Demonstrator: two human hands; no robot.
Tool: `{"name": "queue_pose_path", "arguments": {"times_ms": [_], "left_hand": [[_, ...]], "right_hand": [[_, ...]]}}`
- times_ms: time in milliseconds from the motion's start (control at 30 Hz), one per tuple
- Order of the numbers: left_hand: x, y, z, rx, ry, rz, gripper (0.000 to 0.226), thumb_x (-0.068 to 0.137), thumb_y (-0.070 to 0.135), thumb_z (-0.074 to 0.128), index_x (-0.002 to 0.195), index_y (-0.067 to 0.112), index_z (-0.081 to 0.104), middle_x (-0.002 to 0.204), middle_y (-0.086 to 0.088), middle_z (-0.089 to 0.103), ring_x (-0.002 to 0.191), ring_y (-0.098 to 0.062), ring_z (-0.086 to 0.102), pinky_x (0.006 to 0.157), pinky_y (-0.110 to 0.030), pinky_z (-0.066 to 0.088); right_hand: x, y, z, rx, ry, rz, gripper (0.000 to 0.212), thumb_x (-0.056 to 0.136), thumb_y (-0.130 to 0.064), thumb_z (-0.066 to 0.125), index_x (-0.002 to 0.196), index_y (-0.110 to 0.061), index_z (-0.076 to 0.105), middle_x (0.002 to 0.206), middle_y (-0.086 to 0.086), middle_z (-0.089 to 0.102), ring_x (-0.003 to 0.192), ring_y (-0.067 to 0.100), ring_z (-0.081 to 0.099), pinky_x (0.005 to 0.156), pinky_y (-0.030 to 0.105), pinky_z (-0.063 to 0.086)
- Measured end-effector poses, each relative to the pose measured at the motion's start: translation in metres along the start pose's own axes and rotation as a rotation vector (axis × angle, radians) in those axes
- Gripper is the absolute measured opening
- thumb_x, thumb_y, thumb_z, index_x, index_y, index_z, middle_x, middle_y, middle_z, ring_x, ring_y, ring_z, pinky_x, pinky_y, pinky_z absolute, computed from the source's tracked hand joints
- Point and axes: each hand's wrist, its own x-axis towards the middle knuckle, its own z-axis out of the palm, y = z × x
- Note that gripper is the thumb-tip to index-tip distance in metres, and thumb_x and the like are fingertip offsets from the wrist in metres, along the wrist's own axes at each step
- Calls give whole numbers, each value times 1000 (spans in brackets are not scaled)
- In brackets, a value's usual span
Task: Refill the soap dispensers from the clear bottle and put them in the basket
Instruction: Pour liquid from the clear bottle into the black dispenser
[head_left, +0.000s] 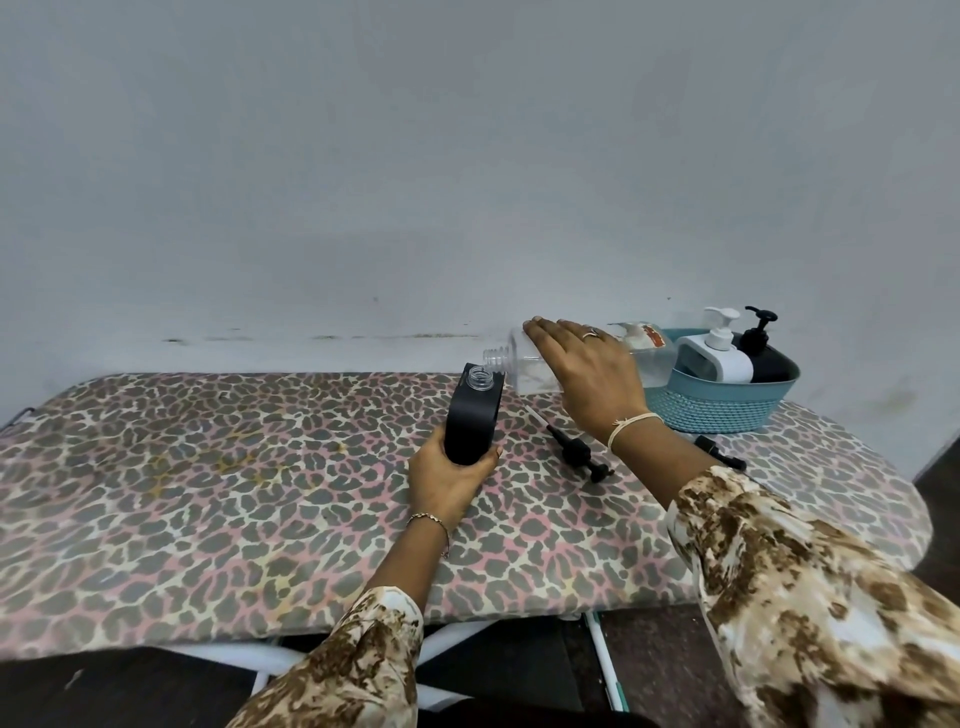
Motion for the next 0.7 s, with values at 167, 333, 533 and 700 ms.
{"name": "queue_pose_path", "arguments": {"times_ms": [167,333,533,700], "left_hand": [[0,-1,0,-8,-8,12,51,67,26,86,112,18,63,104,3,68,93,-13,62,87,-27,52],[3,-4,1,-2,-8,3,51,64,30,87,108,22,63,101,3,69,95,-18,66,87,-39,57],[5,-6,1,-36,-28,-2,50,63,29,88,105,27,61,99,5,68,94,-18,67,85,-39,58],[4,-5,0,-63,-48,9,47,66,23,87,102,26,57,98,4,66,91,-14,64,78,-23,53]], "right_hand": [[3,1,2,-9,-10,-40,75,67,11,67,136,-12,51,133,9,60,114,30,61,91,39,51],[6,4,1,-18,12,-82,69,70,11,63,135,-10,51,132,11,60,114,31,61,93,41,50],[7,6,-3,-46,25,-125,66,72,10,62,134,-9,52,131,13,60,113,32,61,93,42,50],[10,8,-3,-73,5,-147,68,73,9,62,137,-10,49,134,13,57,115,33,60,94,43,48]]}}
